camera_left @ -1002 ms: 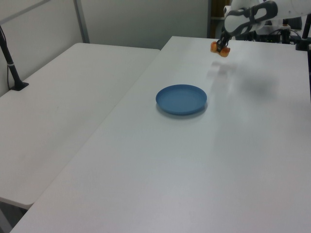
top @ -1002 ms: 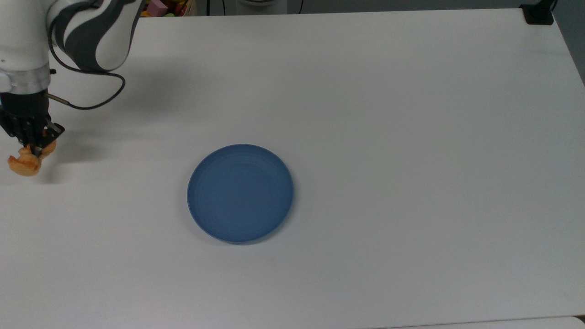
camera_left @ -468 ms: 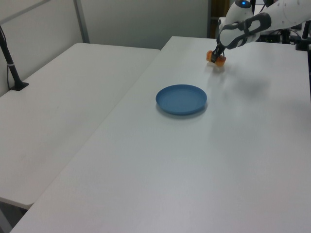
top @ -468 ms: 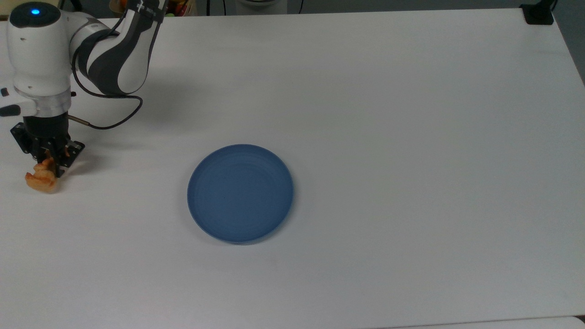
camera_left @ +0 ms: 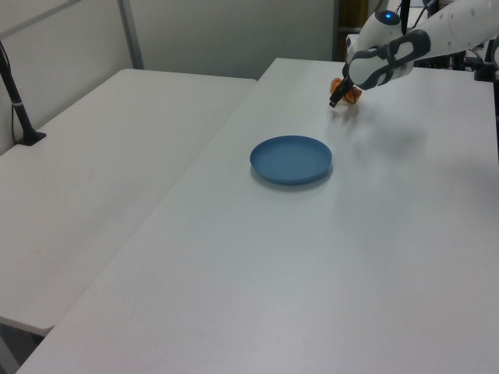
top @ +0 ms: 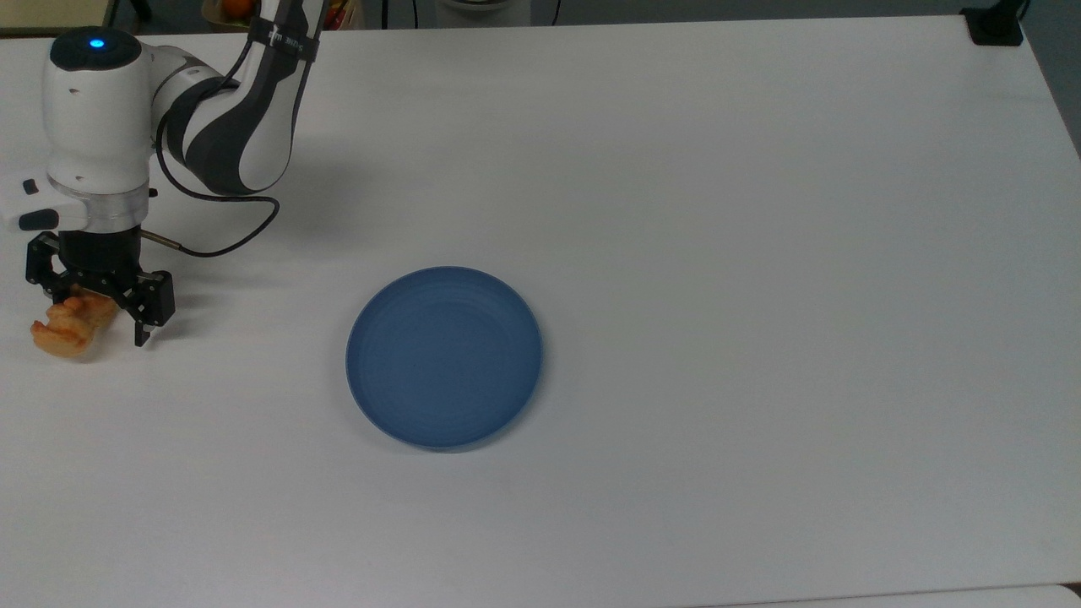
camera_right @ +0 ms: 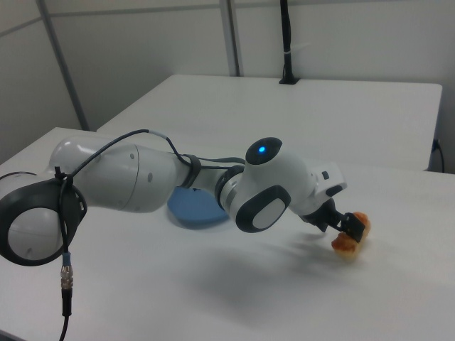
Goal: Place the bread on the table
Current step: 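Lower the bread roll onto the bare table surface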
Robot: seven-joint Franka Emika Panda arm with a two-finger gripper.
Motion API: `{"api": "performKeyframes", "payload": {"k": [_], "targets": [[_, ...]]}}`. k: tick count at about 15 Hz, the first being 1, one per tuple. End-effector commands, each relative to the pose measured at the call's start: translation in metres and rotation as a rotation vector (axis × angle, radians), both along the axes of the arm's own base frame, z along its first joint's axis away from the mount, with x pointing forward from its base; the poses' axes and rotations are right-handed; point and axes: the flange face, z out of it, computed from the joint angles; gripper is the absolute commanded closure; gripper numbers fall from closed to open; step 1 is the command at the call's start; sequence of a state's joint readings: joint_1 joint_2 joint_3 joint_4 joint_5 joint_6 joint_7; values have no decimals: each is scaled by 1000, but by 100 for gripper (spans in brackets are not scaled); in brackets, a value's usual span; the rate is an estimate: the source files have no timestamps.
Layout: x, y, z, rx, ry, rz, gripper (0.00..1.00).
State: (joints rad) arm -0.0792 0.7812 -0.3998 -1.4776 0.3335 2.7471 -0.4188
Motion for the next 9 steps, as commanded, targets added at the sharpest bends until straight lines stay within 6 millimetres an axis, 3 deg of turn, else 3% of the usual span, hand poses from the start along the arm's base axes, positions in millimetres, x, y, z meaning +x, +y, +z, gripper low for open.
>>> {"api": "performKeyframes", "payload": {"k": [1,9], "targets": [[1,5,-3,-1,-13,2,0],[2,4,-1,8,-24,-5,0]]}}
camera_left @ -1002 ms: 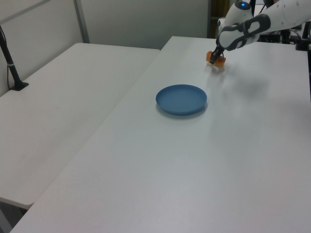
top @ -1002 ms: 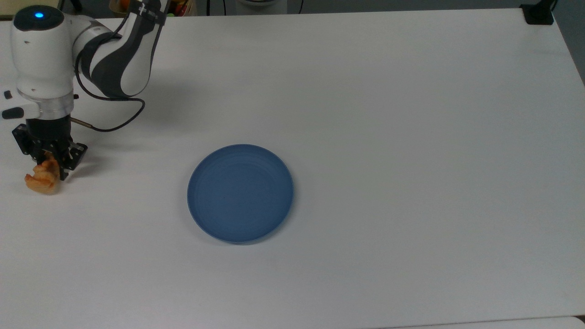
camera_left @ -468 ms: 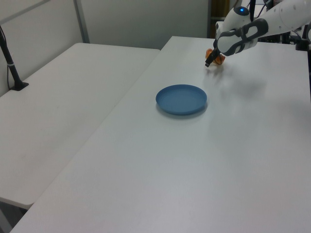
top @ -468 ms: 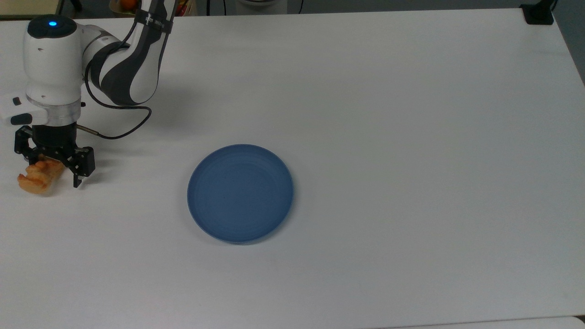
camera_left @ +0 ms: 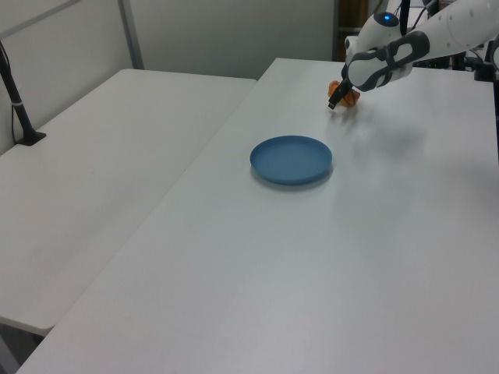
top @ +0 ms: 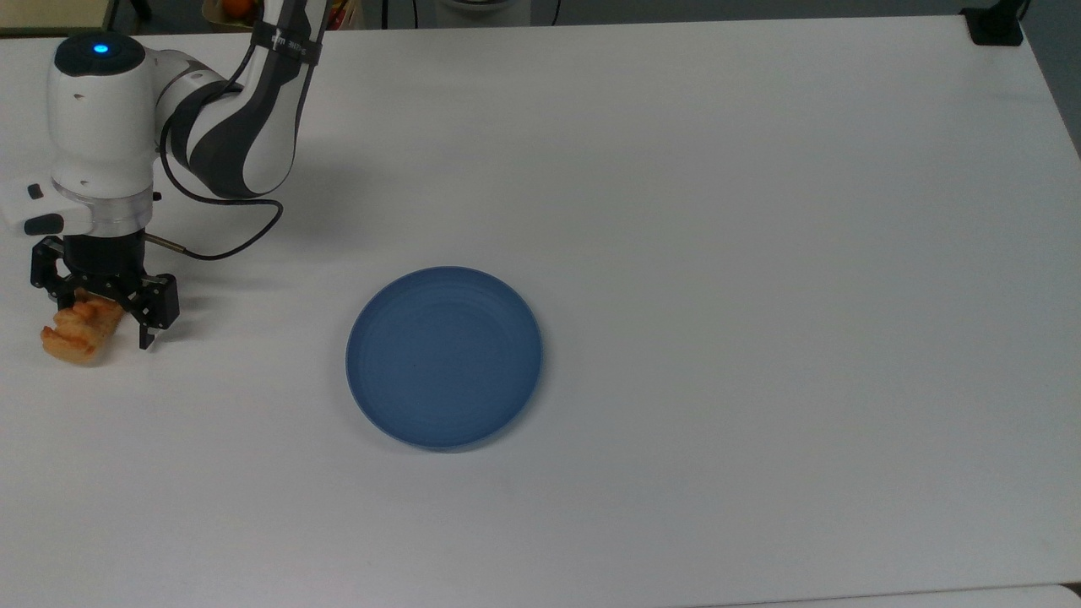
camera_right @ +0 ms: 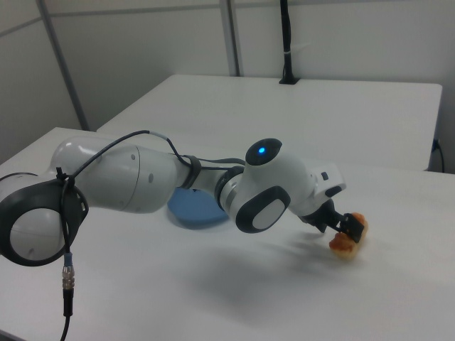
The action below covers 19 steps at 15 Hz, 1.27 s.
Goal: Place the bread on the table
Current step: 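Lower the bread roll onto the bare table surface, then open the gripper to release the bread roll and lift away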
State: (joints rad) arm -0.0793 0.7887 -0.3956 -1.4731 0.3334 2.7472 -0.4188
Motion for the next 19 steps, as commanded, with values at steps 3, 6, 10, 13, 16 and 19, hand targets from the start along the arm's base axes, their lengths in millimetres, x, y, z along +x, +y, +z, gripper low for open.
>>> {"api": "performKeyframes", "payload": {"k": [3,6,10,13,16,19], "targets": [[2,5,0,17,-27,1,0],[1,3,4,23,-37,-7,0],[-6,-11,70,51,-136,-77,0],[-20,-8,119,142,-181,-163,0],[-48,21,203,300,-42,-193,0],[-90,61,265,391,142,-149,0]]}}
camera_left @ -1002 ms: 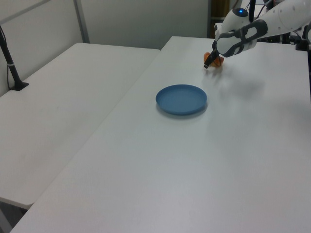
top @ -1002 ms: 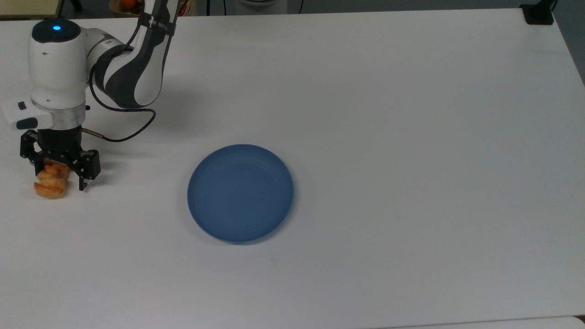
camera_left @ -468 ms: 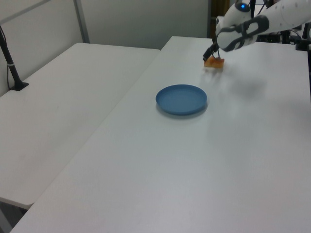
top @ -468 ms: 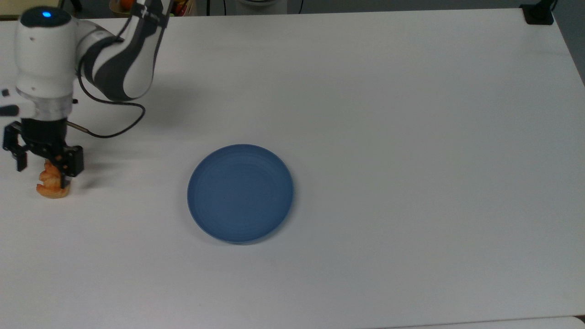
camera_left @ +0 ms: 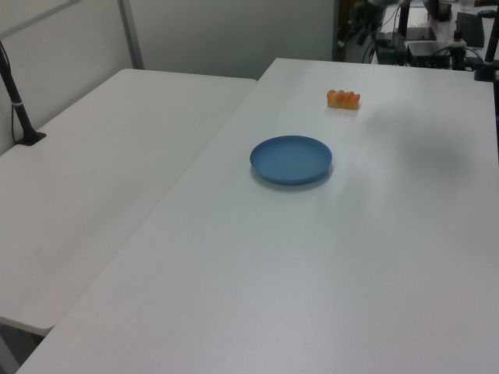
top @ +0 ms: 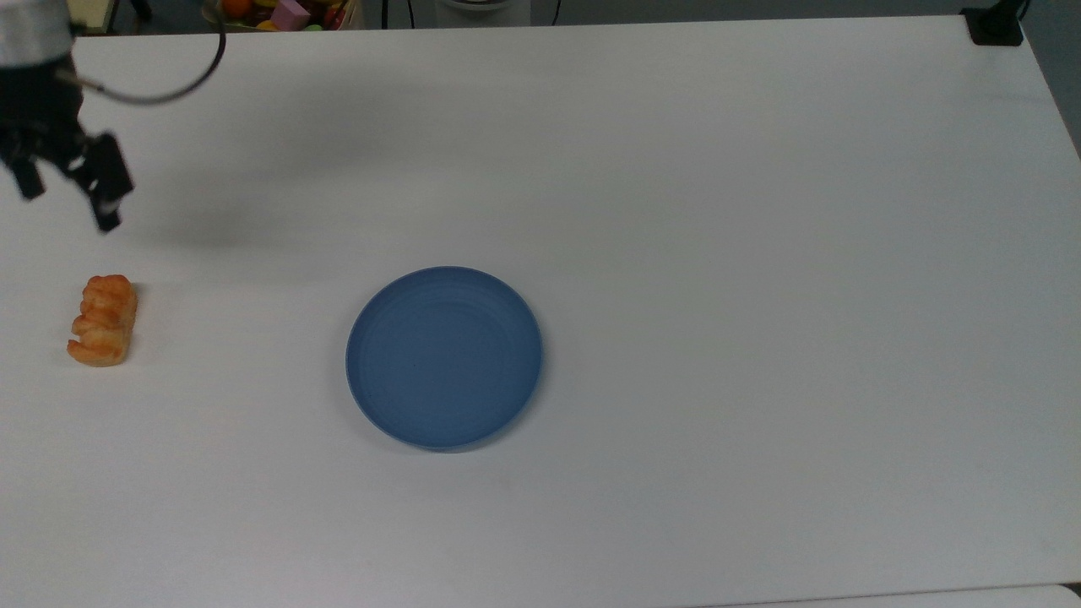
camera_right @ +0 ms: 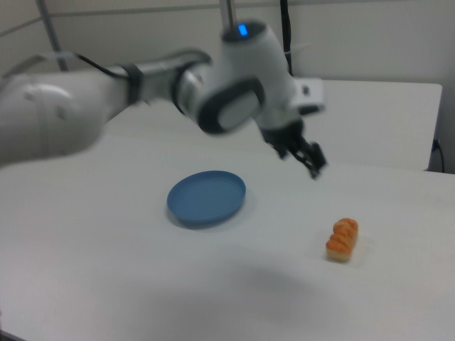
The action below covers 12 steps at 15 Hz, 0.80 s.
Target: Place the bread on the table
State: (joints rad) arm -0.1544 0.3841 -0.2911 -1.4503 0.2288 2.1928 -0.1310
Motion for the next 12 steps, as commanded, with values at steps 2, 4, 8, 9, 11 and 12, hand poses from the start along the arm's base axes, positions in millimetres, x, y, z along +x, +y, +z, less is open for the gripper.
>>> {"api": "performKeyframes", "payload": {"k": [2,4,8,9,11,12], "targets": [[-55,46,57,119,119,38,0],[-76,56,71,151,160,52,0],[-101,70,87,195,242,86,0],[-102,71,87,200,254,91,0],[-103,71,88,201,256,92,0],[-102,71,89,200,253,91,0]]}}
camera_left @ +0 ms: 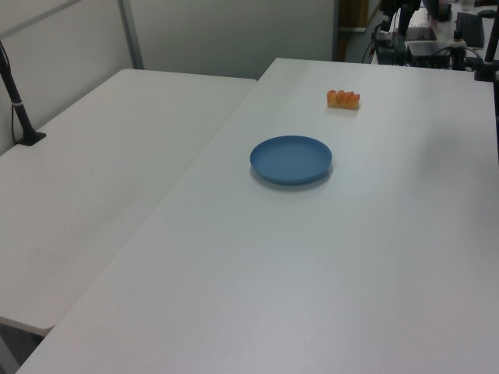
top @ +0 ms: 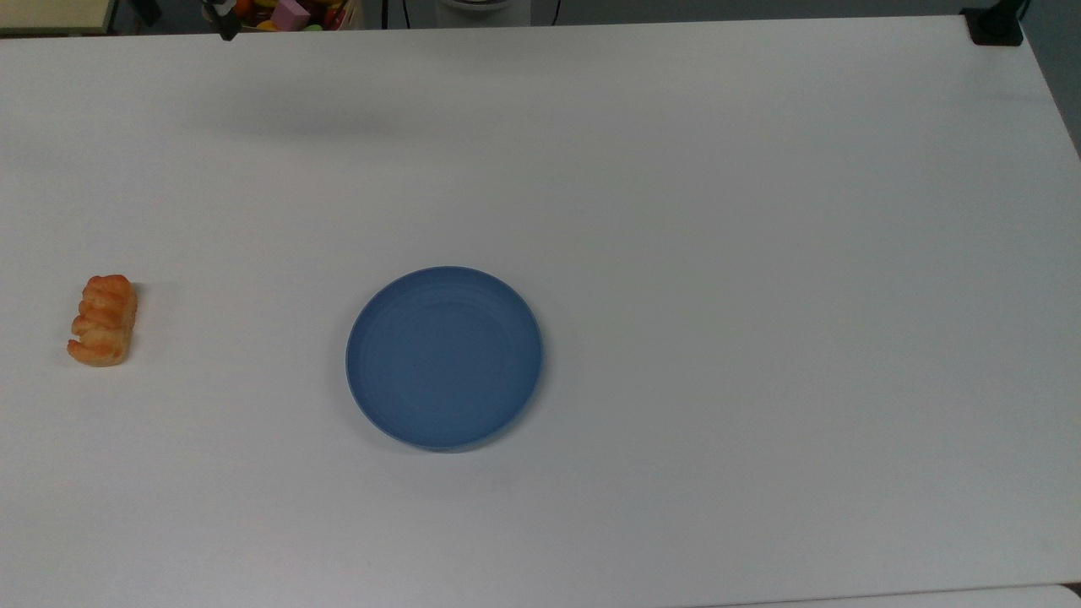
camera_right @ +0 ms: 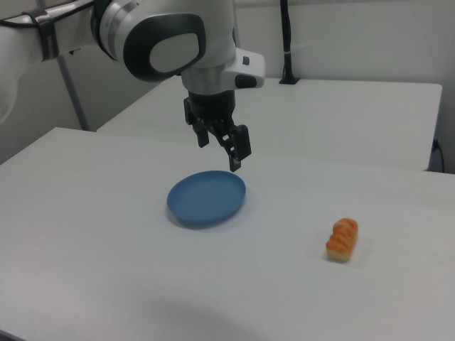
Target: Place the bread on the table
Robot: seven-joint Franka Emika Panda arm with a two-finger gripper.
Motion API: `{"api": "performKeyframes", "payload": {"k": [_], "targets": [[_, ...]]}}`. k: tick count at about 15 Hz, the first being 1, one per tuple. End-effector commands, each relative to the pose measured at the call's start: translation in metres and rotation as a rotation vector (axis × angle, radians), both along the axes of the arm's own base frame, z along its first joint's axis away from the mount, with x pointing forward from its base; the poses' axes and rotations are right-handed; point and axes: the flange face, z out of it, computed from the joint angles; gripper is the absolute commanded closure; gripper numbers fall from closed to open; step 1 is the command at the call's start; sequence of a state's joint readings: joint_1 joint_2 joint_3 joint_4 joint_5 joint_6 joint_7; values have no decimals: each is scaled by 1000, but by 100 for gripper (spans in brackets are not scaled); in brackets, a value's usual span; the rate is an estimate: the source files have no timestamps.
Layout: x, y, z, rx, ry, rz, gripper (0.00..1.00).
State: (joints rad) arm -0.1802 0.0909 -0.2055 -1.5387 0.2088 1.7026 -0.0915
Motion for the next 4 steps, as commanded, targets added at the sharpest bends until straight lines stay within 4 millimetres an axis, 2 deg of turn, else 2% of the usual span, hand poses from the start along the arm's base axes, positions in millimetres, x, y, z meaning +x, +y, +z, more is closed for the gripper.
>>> {"api": "performKeyframes", "payload": {"k": [1,4], "targets": [[-9,7,1,-5,17,4,0],[-8,9,-1,-3,24,3,0]]}}
